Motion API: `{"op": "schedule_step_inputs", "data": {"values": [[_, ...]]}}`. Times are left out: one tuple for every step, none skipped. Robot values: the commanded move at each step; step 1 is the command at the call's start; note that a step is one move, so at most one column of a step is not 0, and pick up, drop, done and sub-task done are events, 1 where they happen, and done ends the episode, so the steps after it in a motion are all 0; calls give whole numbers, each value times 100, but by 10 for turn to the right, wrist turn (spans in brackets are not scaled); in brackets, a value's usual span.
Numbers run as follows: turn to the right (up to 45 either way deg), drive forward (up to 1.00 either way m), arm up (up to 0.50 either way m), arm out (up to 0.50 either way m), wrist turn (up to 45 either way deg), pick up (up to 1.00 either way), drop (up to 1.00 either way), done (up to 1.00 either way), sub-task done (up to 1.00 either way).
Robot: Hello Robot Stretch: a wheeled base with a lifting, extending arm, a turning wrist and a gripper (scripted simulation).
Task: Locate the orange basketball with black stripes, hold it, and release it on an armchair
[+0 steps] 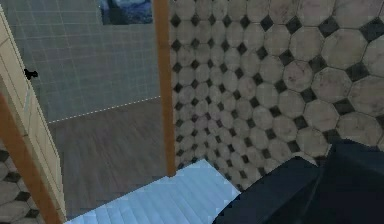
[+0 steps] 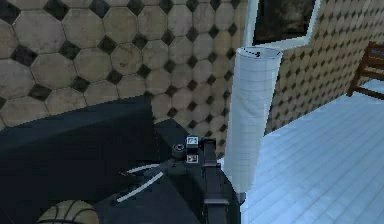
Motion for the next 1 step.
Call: {"op": "schedule_step_inputs", "data": {"values": [[0,0,0,-8,0,0,0,0,0]]}}
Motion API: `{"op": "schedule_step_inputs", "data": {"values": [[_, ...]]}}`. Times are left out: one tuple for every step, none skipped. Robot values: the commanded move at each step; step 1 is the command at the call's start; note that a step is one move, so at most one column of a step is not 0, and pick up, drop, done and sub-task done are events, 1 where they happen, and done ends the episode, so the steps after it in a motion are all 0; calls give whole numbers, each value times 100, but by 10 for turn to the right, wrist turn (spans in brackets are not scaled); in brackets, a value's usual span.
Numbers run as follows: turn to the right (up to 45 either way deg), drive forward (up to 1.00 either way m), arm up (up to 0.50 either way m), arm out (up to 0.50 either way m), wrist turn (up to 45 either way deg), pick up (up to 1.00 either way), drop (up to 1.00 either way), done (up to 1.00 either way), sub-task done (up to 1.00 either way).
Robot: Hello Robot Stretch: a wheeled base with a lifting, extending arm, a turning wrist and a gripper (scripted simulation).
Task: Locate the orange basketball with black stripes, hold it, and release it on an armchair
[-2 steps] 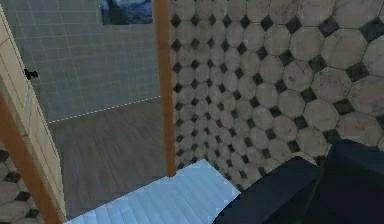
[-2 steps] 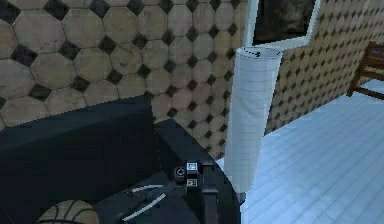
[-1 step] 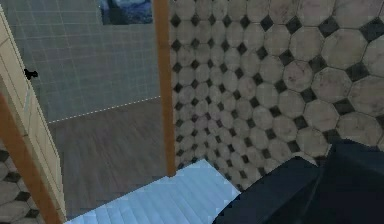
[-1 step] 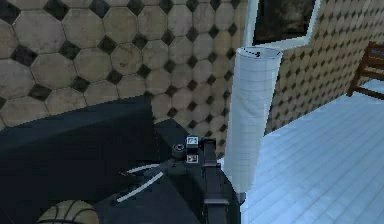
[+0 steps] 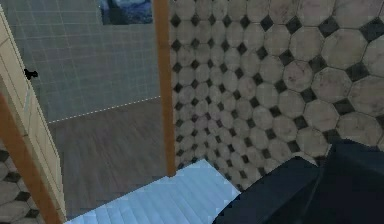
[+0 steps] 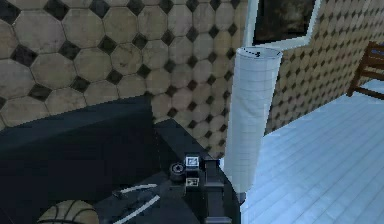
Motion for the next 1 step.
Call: {"op": "schedule_step_inputs", "data": {"values": [[0,0,0,0,0,0,0,100,0]]}}
